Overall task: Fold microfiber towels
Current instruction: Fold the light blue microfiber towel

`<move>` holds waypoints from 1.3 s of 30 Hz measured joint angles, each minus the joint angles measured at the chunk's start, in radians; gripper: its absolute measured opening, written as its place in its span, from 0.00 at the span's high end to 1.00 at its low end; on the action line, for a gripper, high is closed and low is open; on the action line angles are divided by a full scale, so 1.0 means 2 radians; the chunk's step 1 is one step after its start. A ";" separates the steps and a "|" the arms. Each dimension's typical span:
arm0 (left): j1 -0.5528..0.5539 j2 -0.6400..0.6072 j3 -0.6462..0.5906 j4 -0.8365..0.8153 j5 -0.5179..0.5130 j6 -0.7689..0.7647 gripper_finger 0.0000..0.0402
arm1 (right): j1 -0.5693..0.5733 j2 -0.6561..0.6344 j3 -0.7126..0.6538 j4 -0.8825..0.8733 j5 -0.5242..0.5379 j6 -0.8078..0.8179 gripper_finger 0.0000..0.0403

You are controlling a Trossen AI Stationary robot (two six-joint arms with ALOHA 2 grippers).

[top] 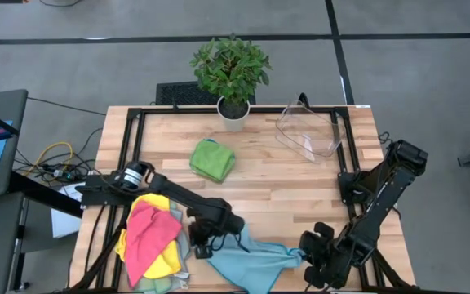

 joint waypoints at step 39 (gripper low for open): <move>0.113 0.001 0.005 0.374 -0.082 0.030 0.73 | 0.088 0.005 -0.006 -0.012 0.052 0.148 0.96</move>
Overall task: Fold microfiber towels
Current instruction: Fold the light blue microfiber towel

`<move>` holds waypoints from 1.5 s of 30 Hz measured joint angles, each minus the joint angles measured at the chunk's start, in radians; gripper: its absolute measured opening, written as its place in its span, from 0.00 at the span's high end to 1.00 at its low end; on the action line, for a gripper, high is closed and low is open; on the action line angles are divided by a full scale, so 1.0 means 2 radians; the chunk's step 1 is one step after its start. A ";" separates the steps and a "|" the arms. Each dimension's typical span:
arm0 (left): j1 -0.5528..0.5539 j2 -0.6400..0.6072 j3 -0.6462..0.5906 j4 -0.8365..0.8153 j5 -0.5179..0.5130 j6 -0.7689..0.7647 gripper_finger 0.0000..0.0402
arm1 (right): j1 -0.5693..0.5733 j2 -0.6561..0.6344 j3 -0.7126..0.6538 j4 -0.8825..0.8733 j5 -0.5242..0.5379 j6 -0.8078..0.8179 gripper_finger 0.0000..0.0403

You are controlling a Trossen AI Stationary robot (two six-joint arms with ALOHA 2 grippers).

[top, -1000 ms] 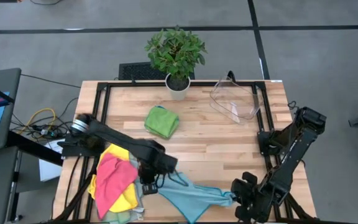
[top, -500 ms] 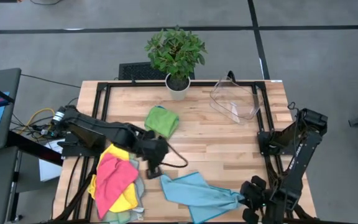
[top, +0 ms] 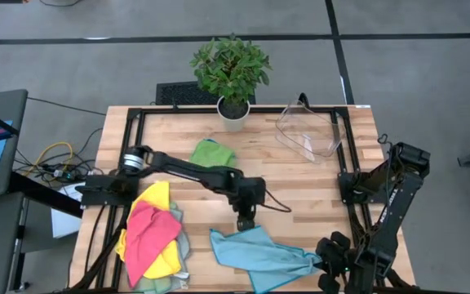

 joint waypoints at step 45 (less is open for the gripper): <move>-0.017 0.052 -0.001 0.101 0.042 -0.018 0.71 | 0.000 0.000 0.000 0.001 0.000 0.005 0.95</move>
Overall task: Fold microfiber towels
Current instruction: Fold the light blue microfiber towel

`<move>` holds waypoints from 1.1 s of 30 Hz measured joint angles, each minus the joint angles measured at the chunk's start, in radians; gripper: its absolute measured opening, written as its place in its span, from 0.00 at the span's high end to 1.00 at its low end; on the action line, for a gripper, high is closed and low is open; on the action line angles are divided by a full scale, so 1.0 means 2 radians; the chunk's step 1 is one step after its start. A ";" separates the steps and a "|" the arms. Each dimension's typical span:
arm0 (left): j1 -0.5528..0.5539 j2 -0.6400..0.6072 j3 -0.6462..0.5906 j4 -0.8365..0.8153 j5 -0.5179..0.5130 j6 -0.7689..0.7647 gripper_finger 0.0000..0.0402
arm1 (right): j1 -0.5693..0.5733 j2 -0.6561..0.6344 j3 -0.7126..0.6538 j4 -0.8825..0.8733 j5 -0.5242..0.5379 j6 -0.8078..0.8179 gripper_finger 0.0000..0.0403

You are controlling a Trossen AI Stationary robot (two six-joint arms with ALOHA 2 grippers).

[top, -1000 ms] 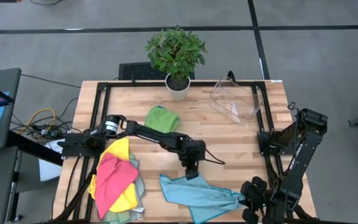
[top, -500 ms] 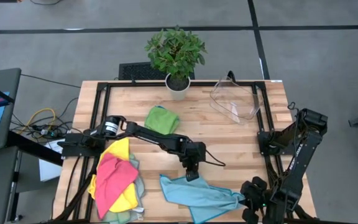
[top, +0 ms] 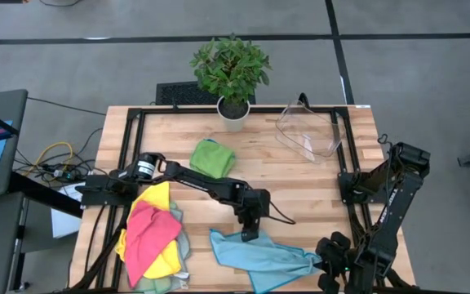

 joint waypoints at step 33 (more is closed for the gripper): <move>-0.010 0.050 0.040 0.011 0.032 -0.081 1.00 | -0.004 -0.001 0.000 0.002 0.002 -0.006 0.94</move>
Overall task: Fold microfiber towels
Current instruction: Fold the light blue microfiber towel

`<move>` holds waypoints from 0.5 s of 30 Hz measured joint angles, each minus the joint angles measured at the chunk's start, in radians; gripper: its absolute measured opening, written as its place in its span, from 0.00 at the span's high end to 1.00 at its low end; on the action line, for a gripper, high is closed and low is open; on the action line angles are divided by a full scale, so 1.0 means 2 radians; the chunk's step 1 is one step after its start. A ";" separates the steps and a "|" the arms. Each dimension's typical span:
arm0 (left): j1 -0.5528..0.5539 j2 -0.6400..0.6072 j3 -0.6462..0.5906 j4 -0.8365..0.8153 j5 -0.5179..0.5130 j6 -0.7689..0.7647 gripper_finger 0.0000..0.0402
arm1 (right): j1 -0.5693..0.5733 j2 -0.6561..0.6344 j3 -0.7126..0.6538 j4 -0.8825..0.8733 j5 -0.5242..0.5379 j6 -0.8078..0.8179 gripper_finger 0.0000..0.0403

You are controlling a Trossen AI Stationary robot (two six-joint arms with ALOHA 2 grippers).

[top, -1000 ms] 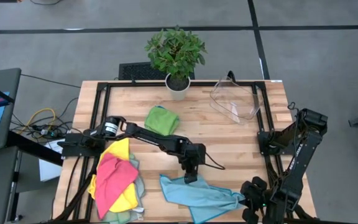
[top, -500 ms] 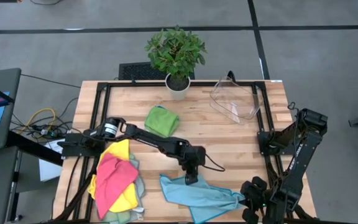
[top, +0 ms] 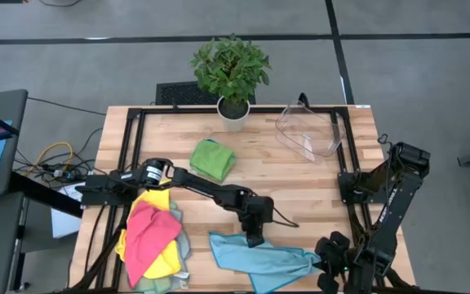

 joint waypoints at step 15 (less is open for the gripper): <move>0.024 -0.198 0.115 -0.347 -0.203 0.090 1.00 | -0.030 -0.059 0.010 -0.125 0.080 -0.044 0.98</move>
